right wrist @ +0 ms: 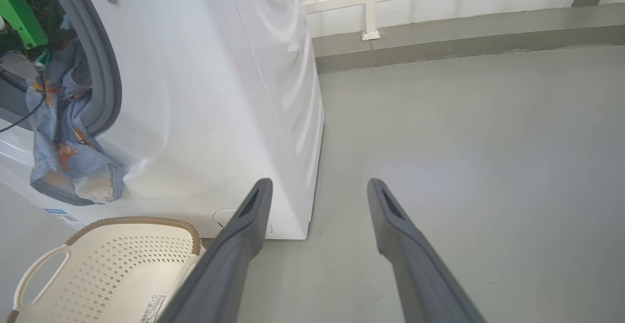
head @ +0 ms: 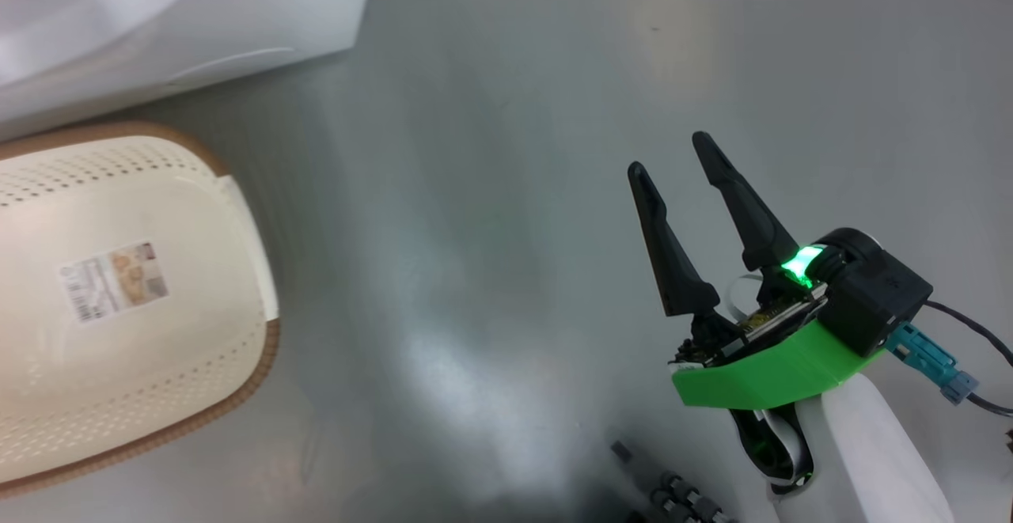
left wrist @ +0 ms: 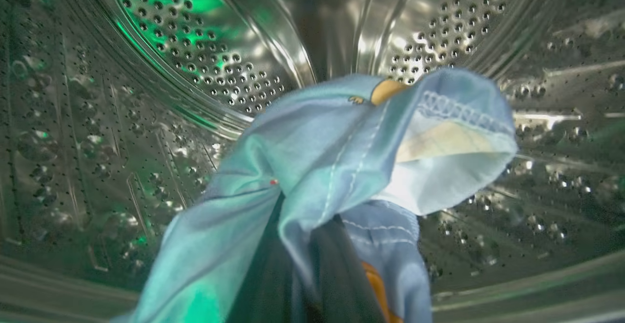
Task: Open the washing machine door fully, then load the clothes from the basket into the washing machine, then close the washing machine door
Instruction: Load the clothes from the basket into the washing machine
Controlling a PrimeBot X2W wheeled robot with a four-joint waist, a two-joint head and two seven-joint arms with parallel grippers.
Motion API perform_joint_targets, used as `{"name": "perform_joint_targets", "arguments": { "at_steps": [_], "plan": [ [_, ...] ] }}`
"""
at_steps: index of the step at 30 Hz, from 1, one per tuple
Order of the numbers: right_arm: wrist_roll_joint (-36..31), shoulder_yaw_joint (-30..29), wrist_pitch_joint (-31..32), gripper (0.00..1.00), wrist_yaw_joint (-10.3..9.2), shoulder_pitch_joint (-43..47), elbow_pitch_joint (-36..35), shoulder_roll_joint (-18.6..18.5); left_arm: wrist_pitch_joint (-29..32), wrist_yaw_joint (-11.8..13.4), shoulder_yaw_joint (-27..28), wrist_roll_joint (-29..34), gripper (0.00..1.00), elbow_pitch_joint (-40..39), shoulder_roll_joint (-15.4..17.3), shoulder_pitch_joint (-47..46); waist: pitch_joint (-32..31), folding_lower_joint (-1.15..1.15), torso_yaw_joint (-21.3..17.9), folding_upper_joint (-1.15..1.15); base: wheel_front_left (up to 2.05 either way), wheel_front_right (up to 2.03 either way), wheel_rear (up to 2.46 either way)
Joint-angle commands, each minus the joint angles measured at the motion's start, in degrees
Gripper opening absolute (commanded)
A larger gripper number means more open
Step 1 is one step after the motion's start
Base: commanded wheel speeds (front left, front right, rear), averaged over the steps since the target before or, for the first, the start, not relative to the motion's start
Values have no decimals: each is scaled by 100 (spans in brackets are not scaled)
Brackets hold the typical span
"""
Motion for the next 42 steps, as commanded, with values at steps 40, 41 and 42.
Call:
{"name": "perform_joint_targets", "arguments": {
  "at_steps": [40, 41, 42],
  "plan": [
    [-55, 211, -69, 100, 9, -123, -127, 58, -1928, 135, -159, 312, 100, 1076, 6, -781, 93, 0, 107, 0, 0, 0, 0],
    [-66, 208, -69, 100, 9, -111, -123, 53, -1939, 144, -177, 314, 100, 1039, -4, -698, 55, 0, 138, 0, 0, 0, 0],
    [-76, 207, -69, 100, 9, -98, -119, 50, -1954, 156, -181, 302, 100, 995, -19, -601, 12, 0, 166, 0, 0, 0, 0]
  ]
}}
